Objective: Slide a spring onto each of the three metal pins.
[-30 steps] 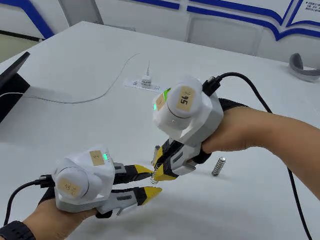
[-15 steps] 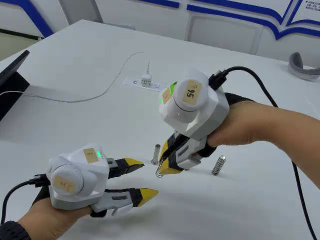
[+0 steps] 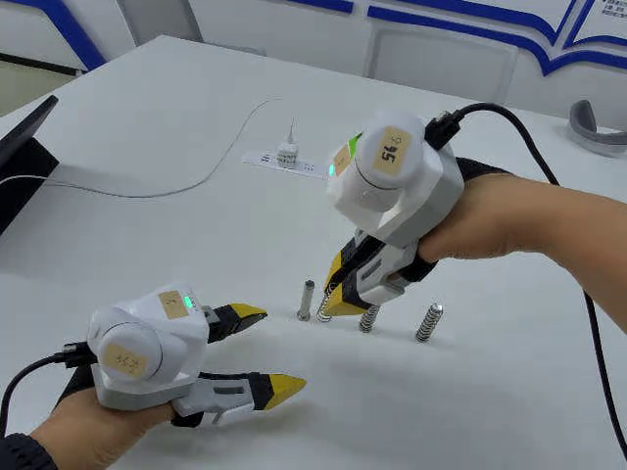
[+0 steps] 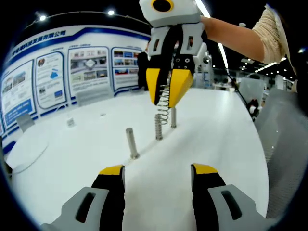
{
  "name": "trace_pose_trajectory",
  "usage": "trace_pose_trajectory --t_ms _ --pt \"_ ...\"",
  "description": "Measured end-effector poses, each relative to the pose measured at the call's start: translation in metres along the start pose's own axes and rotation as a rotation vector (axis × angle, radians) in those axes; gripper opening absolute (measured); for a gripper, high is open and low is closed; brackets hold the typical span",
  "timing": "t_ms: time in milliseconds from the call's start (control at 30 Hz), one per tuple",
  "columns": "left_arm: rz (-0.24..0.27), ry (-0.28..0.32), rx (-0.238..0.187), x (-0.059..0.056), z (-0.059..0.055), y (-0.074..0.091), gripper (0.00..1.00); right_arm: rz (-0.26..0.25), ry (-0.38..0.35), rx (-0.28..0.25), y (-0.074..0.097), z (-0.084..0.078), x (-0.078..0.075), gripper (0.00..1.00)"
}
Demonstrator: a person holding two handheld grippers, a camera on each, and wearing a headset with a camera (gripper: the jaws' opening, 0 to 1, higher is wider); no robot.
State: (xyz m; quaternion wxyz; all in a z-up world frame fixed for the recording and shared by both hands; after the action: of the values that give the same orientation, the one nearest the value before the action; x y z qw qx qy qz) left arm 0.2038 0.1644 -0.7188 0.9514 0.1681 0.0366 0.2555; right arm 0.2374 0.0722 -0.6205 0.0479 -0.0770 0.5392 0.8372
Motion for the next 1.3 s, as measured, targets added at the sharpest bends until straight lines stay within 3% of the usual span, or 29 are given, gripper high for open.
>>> trace_pose_trajectory --t_ms 600,1300 --pt "0.002 0.000 -0.007 0.001 0.003 0.001 0.57 -0.038 0.000 0.022 0.000 0.008 -0.033 0.12" --pt "0.006 0.004 -0.002 0.001 0.002 0.002 0.55 -0.008 -0.019 0.045 -0.024 0.007 -0.043 0.12"
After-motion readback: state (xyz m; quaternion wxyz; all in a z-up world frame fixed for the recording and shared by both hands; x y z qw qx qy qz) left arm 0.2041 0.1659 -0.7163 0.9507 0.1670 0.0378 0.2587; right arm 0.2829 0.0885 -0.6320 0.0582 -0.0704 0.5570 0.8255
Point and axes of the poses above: the centre of the closed fingertips' face, and the gripper's own axes: y roughly backward along the fingers, x roughly to its left, z roughly out of its top, the point moved 6 cm from there along y, roughly backward along the fingers, and after that the axes turned 4 degrees about -z, right-handed, at the moved point
